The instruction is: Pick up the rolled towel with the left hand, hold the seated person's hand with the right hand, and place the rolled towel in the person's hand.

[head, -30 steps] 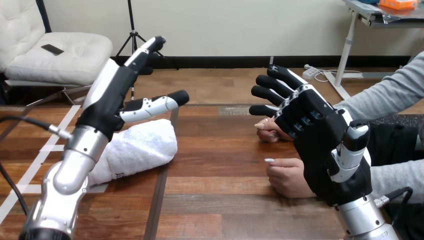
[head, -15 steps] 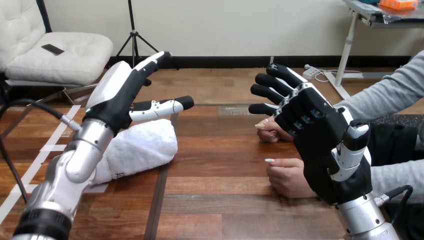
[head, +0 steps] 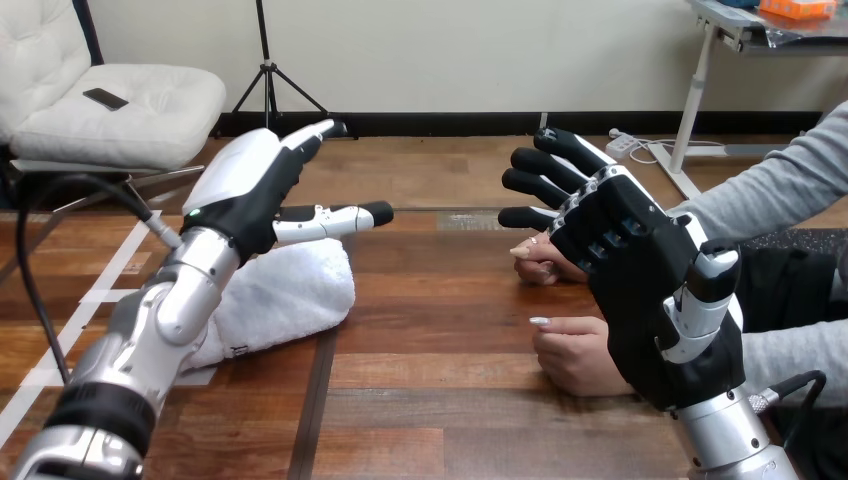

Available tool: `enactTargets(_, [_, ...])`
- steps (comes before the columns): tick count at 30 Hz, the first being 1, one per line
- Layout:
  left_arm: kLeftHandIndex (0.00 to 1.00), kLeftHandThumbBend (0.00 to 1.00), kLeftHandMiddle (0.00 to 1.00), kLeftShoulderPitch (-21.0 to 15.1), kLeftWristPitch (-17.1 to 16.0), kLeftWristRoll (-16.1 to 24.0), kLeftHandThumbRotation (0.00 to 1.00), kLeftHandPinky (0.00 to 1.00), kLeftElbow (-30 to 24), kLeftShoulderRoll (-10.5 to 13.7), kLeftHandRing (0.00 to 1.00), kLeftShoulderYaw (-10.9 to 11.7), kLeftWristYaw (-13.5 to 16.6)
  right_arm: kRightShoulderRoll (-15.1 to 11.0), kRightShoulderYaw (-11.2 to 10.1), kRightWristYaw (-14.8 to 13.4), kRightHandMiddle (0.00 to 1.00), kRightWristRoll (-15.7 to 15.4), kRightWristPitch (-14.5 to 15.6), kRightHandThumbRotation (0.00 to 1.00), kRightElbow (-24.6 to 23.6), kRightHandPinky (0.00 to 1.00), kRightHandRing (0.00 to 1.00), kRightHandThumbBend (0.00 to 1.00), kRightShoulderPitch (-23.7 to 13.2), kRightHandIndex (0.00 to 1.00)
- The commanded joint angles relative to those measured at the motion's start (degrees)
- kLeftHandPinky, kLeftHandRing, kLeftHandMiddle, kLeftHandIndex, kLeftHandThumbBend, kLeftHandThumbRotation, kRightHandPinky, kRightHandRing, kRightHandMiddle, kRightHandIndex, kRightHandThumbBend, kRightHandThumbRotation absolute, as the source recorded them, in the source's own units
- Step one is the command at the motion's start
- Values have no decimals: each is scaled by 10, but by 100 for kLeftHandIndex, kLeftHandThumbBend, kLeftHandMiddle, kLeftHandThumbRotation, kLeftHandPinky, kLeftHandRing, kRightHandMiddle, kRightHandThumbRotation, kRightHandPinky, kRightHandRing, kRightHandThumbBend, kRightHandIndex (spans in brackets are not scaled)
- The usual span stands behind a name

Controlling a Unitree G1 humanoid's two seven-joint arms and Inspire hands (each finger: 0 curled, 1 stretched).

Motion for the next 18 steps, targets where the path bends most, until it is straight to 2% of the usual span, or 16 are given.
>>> enactTargets(1, [91, 92, 93, -93, 22, 14, 77, 77, 49, -1, 91, -23, 28, -1, -5, 5, 84, 13, -10, 100, 5, 74, 83, 100, -50, 84])
enactTargets(8, [91, 92, 93, -117, 41, 27, 76, 79, 89, -7, 91, -44, 41, 1, -6, 10, 84, 15, -11, 100, 7, 74, 83, 100, -52, 84])
enactTargets(18, [92, 95, 94, -143, 83, 38, 77, 82, 132, -15, 92, -73, 38, 2, -6, 10, 84, 16, -11, 100, 8, 74, 83, 100, -51, 84])
